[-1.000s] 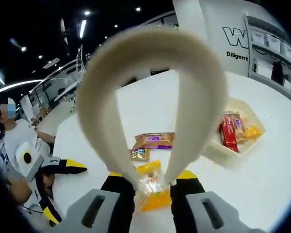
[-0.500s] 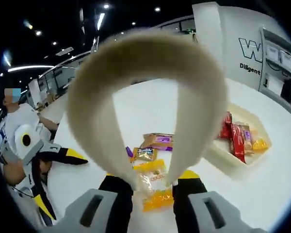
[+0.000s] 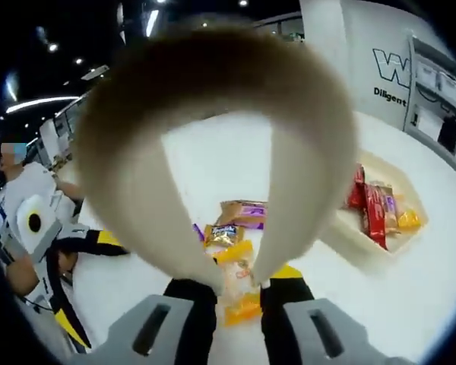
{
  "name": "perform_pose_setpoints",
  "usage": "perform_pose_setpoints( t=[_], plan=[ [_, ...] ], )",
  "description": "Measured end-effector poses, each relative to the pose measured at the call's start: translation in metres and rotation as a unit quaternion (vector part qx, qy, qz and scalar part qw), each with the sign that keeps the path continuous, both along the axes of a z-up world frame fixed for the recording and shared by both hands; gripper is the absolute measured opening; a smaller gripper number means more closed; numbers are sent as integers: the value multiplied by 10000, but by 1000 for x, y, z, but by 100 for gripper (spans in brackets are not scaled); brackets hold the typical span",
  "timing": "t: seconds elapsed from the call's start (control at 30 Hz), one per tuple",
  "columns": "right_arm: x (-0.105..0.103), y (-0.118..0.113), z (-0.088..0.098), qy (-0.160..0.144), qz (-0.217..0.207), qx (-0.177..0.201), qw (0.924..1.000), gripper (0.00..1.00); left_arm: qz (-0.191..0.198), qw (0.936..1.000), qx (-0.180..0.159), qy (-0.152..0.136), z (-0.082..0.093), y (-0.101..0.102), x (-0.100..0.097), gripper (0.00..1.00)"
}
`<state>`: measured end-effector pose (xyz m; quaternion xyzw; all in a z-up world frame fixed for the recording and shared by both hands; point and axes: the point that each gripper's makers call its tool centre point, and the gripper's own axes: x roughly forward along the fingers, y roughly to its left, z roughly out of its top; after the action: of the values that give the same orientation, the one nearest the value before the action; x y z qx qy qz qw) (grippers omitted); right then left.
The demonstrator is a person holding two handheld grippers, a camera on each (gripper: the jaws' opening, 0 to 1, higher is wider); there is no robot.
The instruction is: Place the target food into the container with the food tongs after gripping and lifting it, then release it inside without dropping or visibly crushing the food.
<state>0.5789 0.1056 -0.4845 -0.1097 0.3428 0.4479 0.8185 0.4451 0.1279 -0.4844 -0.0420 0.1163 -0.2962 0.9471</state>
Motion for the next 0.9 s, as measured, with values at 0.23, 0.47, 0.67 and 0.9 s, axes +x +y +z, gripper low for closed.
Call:
perform_pose_setpoints(
  t=[0.23,0.47,0.67,0.9],
  plan=[
    [10,-2,5,295,-430,238,9984,11,-7,10000,17,8,0,0,0,82],
    [32,-20,39,283,-789,853,9928,12,-11,10000,-6,14,0,-1,0,82],
    [55,-44,51,226,-1235,1032,9867,13,-8,10000,3,11,0,-1,1,82],
    [73,-56,62,61,-1453,1136,9828,14,-10,10000,6,8,0,-1,1,82]
  ],
)
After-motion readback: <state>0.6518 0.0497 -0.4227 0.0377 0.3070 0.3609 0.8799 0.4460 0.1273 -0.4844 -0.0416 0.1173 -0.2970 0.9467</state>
